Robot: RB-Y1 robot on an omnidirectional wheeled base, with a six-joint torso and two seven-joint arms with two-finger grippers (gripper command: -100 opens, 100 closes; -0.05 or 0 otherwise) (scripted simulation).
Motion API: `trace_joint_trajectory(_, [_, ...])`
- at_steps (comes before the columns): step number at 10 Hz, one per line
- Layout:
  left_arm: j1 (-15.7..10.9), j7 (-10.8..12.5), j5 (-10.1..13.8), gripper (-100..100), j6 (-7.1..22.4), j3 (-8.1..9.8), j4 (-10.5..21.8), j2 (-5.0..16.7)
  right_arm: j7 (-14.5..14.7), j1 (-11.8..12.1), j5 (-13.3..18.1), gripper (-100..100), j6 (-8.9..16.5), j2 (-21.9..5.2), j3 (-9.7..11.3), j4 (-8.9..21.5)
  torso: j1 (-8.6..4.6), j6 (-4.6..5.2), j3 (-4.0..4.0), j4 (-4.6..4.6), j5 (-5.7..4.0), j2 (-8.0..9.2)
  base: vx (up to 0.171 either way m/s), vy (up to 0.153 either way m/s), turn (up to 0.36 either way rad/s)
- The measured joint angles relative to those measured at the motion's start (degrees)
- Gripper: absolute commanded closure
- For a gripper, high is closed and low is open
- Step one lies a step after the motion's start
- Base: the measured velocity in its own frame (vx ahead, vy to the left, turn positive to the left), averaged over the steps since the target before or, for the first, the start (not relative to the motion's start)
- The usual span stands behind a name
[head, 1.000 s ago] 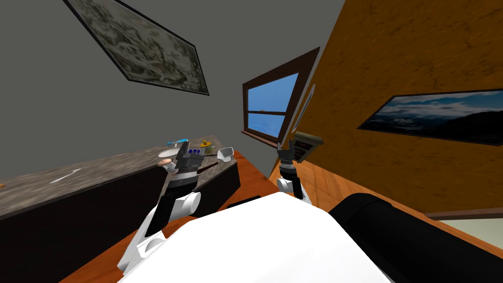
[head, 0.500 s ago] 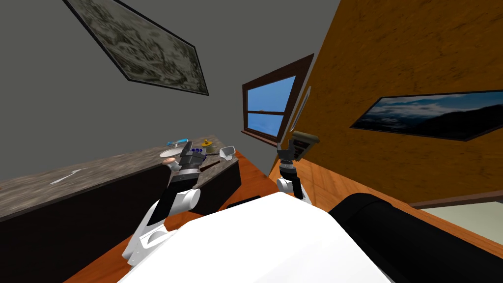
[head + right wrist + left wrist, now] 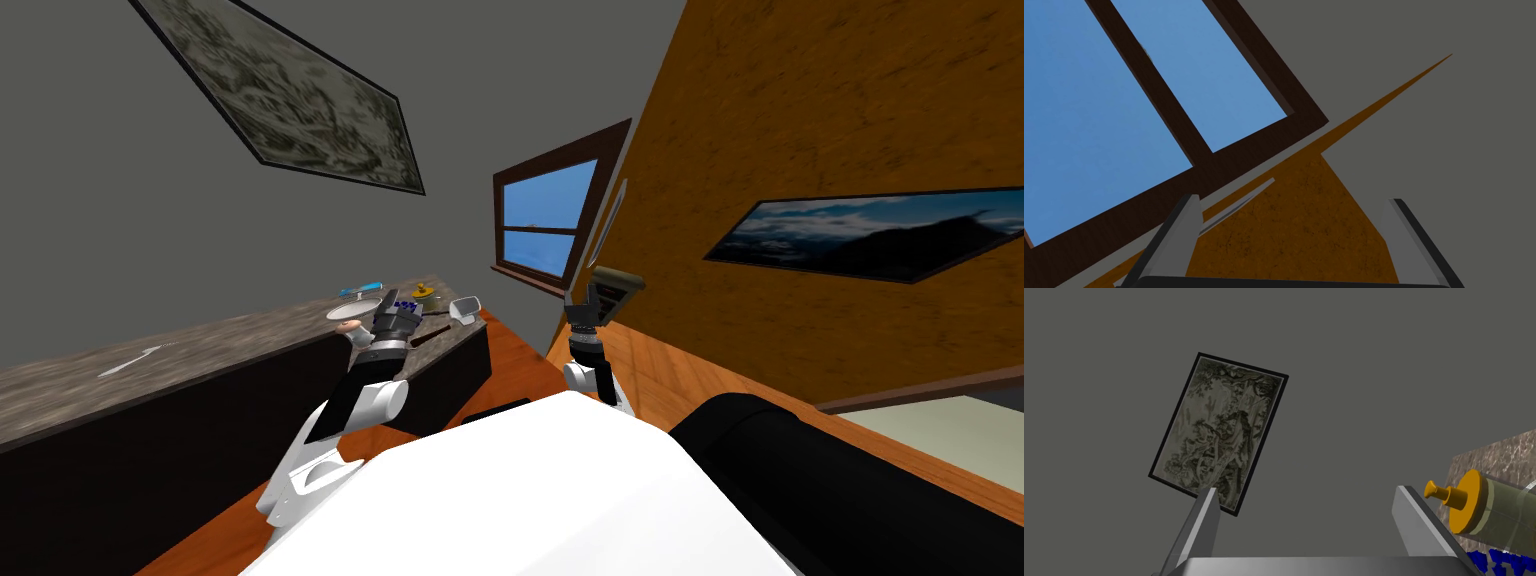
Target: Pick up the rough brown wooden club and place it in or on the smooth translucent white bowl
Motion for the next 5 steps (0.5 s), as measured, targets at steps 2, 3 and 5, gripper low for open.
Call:
trace_joint_trajectory(2, [-1.30,0.47,0.98,-100,3.17,0.54,0.83,0.28,0.00,0.00,0.00,0,0.00,0.00,0.00,0.00,0.05,0.00,0.00,0.00,0.01,0.01,-0.032,0.049,-0.054])
trace_joint_trajectory(3, [-2.28,0.88,1.79,-100,4.73,1.04,1.70,0.69,0.00,0.00,0.00,0,0.00,0.00,0.00,0.00,0.12,0.01,0.01,0.00,0.02,0.02,-0.033,0.050,-0.041])
trace_joint_trajectory(5, [-2.42,1.12,2.17,-100,7.90,1.15,1.49,0.60,0.00,0.00,0.00,0,0.00,0.00,0.00,0.00,0.00,-0.01,0.00,0.00,0.00,0.00,-0.023,0.029,-0.027])
